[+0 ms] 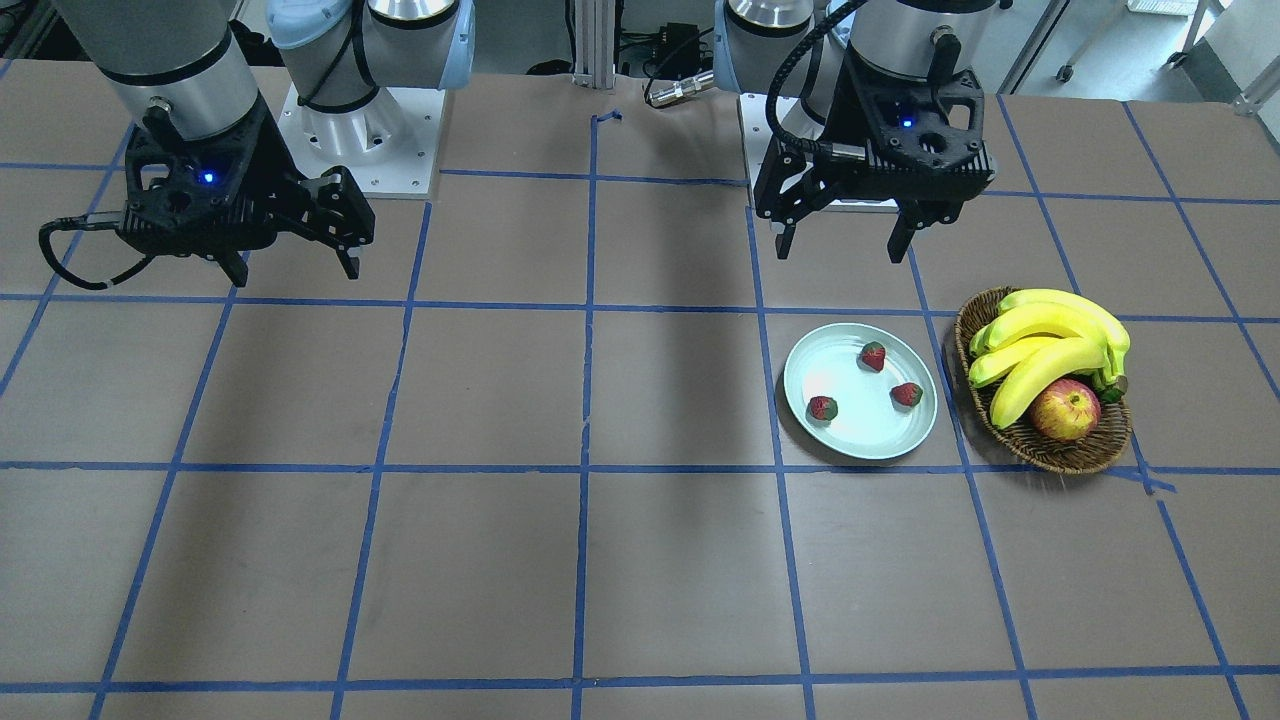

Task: Collect all strawberries into plate

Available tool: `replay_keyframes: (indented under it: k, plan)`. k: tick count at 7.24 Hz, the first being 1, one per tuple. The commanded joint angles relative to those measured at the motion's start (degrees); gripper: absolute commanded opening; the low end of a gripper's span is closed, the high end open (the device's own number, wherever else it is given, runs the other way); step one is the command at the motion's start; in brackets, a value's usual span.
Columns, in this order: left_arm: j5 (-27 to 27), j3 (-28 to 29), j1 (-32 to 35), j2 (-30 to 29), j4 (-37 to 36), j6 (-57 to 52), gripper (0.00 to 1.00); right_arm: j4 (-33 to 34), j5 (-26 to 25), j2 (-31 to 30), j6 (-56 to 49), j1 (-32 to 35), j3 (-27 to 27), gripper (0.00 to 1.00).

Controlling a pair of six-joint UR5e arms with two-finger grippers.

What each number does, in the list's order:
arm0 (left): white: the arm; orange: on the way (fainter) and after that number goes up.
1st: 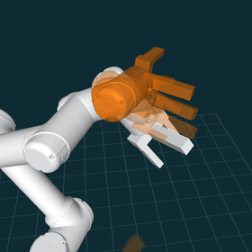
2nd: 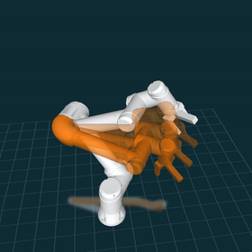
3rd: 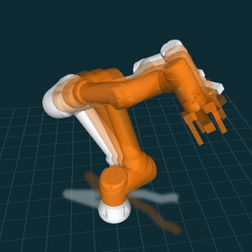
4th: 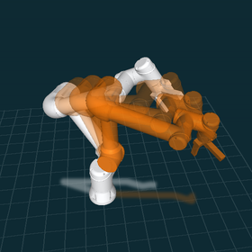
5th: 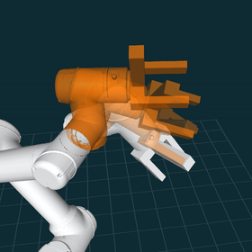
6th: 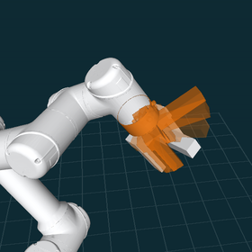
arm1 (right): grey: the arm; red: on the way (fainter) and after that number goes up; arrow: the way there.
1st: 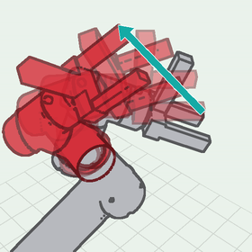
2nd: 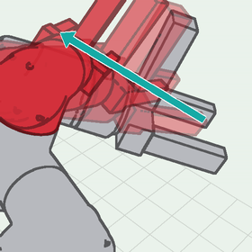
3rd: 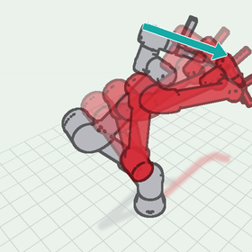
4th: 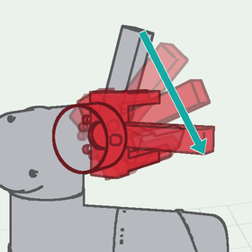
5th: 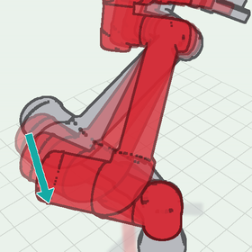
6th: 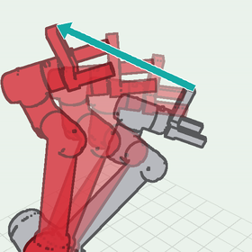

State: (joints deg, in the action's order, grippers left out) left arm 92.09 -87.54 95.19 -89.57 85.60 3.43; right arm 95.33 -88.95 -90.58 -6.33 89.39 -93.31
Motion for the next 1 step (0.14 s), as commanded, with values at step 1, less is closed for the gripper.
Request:
replay_keyframes:
  k: [1]
  plan:
    - [-0.1, 0.0, 0.0, 0.0, 0.0, 0.0, 1.00, -0.4, 0.0, -0.4, 0.0, 0.0, 0.0, 1.00]
